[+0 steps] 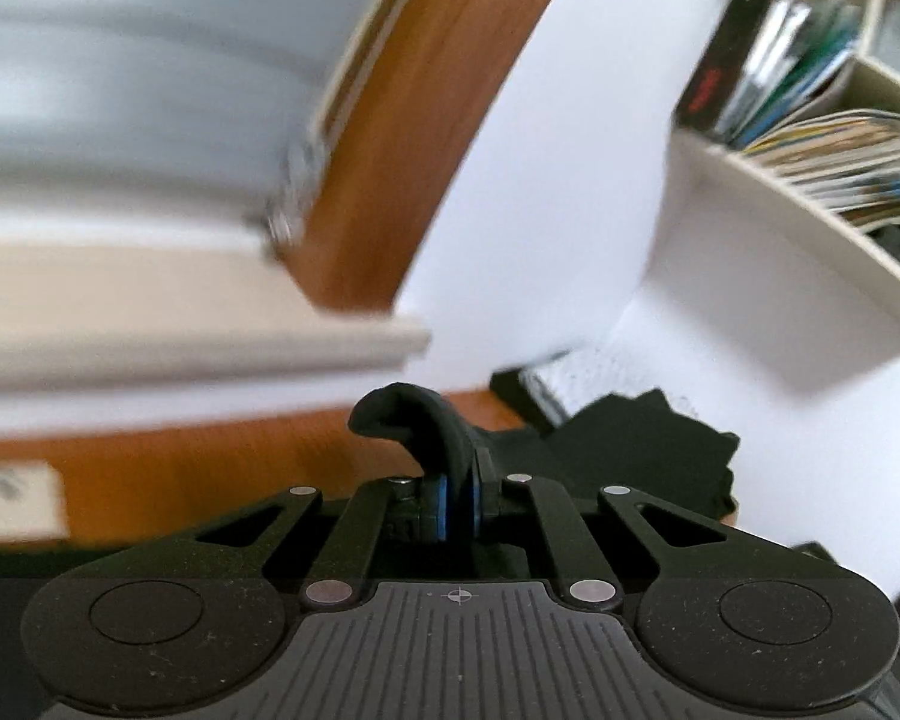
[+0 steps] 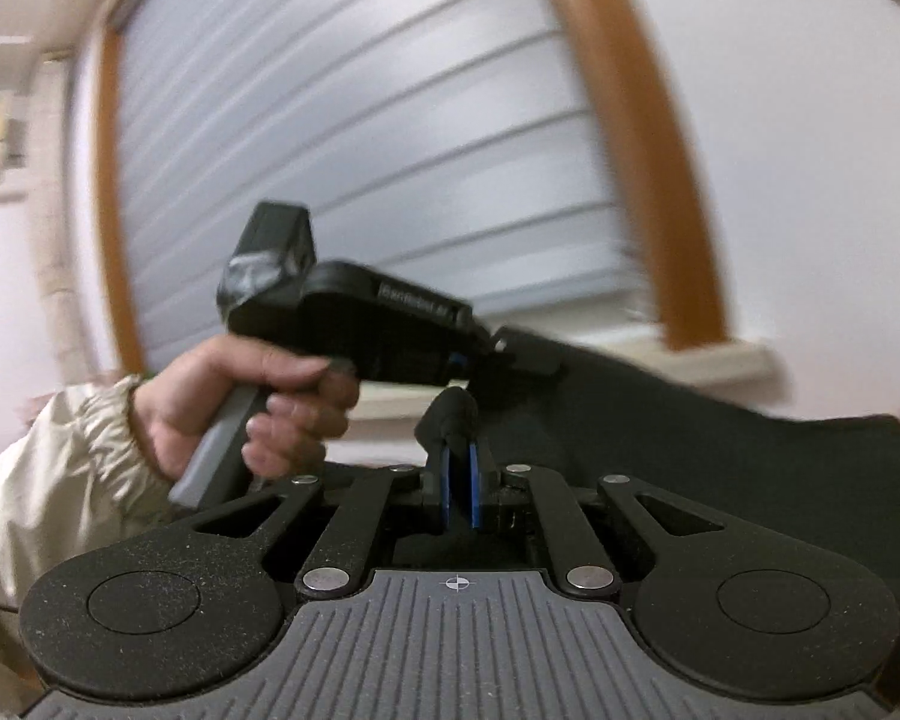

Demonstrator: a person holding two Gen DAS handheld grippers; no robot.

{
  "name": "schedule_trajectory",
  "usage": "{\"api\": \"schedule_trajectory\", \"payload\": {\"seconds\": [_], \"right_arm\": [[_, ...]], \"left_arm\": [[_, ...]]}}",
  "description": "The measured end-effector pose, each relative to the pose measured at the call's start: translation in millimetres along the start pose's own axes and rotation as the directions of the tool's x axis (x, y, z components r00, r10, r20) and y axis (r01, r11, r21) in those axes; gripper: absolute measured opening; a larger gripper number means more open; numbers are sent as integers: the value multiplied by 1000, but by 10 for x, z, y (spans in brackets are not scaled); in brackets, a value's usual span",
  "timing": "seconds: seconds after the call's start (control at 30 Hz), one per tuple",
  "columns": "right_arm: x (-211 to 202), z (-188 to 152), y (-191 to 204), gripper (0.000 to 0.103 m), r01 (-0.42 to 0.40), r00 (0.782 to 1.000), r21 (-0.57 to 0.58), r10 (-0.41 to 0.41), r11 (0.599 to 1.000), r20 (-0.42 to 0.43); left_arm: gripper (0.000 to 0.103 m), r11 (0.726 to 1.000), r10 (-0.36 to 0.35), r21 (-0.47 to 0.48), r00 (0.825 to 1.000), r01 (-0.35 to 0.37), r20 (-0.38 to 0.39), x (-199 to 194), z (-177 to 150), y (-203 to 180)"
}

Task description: Fold clothes

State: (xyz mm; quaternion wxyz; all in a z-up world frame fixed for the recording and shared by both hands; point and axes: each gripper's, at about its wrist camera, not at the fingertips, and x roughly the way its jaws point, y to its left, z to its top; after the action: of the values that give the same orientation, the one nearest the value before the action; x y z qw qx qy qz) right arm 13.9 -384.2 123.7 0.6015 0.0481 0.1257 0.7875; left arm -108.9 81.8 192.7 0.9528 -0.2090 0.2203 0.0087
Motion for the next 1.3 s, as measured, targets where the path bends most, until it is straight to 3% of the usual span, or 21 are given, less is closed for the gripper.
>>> {"api": "schedule_trajectory", "payload": {"seconds": [0.17,0.3,0.43,0.57,0.73,0.77,0.83,0.87,0.93,1.0,1.07,1.13,1.17,1.23,1.27,1.3], "right_arm": [[506,252,614,7,-192,981,-6,192,981,1],[954,398,1110,7,-323,946,-29,323,946,-15],[1436,397,1585,7,-417,909,-59,414,907,-59],[1980,206,1900,7,-442,890,-69,428,894,-154],[2500,-224,2039,8,-424,865,-35,393,905,-312],[2580,-323,2051,13,-410,858,-28,375,912,-351],[2632,-464,2055,27,-387,844,-22,344,922,-412],[2603,-483,2031,36,-382,845,-24,338,924,-414],[2506,-470,1939,41,-367,854,-23,328,930,-403],[2355,-401,1773,54,-343,870,-11,313,939,-380],[2153,-341,1530,60,-302,894,-7,280,953,-350],[1917,-312,1245,60,-245,920,-12,229,969,-319],[1758,-294,1096,60,-208,934,-27,190,978,-303],[1508,-311,830,59,-120,953,-65,97,991,-287],[1374,-318,651,54,-67,957,-78,42,995,-287],[1230,-322,469,42,-14,958,-89,-12,996,-288]], "left_arm": [[5,997,53,48,997,-56,61,-902,179,214],[5,992,118,37,987,-123,111,-1562,164,535],[5,981,196,-17,972,-195,128,-1957,10,973],[5,963,268,-59,958,-263,99,-2128,-225,1463],[6,936,334,-111,942,-334,-18,-1972,-598,2031],[9,929,350,-113,936,-353,-46,-1929,-670,2098],[27,912,384,-116,919,-393,-88,-1883,-809,2209],[30,912,386,-117,919,-394,-85,-1908,-871,2247],[49,910,387,-132,920,-392,-60,-1981,-922,2280],[64,889,439,-129,898,-438,-29,-2056,-915,2249],[66,869,486,-118,874,-481,15,-2124,-889,2194],[71,856,511,-128,858,-501,58,-2175,-866,2130],[71,858,508,-132,858,-496,78,-2182,-859,2075],[75,876,479,-122,872,-467,100,-2125,-825,1973],[76,887,459,-110,882,-449,108,-2076,-814,1907],[77,895,444,-99,889,-435,110,-2012,-813,1848]]}}
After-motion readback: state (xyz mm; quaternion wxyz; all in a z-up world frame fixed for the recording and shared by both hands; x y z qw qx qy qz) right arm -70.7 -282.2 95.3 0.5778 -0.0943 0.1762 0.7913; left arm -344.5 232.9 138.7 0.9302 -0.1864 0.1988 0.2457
